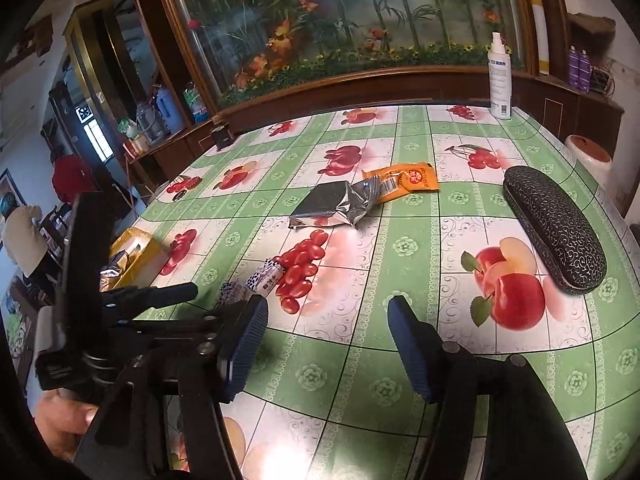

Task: Organize snacks
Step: 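Grasp a blue-white candy with left gripper while right gripper grasps another blue-white candy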

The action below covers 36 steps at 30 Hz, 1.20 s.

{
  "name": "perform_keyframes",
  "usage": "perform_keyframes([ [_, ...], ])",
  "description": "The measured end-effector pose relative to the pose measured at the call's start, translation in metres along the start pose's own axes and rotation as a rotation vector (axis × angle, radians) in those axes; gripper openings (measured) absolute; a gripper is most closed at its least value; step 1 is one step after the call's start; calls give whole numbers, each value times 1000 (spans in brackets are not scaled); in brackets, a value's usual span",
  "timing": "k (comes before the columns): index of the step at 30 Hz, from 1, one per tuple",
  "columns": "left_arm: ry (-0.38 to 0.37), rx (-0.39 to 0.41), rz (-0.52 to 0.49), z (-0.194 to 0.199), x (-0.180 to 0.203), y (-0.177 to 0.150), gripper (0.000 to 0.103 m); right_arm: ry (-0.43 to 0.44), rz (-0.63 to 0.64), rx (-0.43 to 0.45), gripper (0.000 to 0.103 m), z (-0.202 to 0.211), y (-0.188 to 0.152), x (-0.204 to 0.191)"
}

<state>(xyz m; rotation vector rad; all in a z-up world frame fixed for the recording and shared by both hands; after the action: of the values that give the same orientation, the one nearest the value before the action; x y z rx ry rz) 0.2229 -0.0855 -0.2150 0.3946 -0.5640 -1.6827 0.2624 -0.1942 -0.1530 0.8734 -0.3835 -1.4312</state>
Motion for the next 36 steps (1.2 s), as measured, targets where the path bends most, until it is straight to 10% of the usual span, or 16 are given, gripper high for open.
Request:
perform_keyframes([
  [5,37,38,9,5,-24,3,17,23,11,-18,64,-16,3,-14],
  [13,46,38,78,22,-65,-18,17,74,80,-91,60,-67,2,-66],
  [22,65,64,106,44,-89,-27,17,-67,177,-166,24,-107,-11,-76],
  [36,141,192,111,102,-99,-17,17,48,185,-15,19,-31,15,-116],
])
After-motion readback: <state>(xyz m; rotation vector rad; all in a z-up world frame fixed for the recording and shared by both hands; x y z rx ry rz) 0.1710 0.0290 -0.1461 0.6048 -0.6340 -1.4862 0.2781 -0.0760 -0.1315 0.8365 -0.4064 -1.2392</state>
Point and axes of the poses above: each gripper's, at about its wrist camera, not at the fingertips, and z roughly against the way its jaws point, x to its right, y to its top, the point moved 10 cm from there along -z, roughly the way its jaws point, and after that the axes turned 4 degrees about x, right-handed, at the moved point
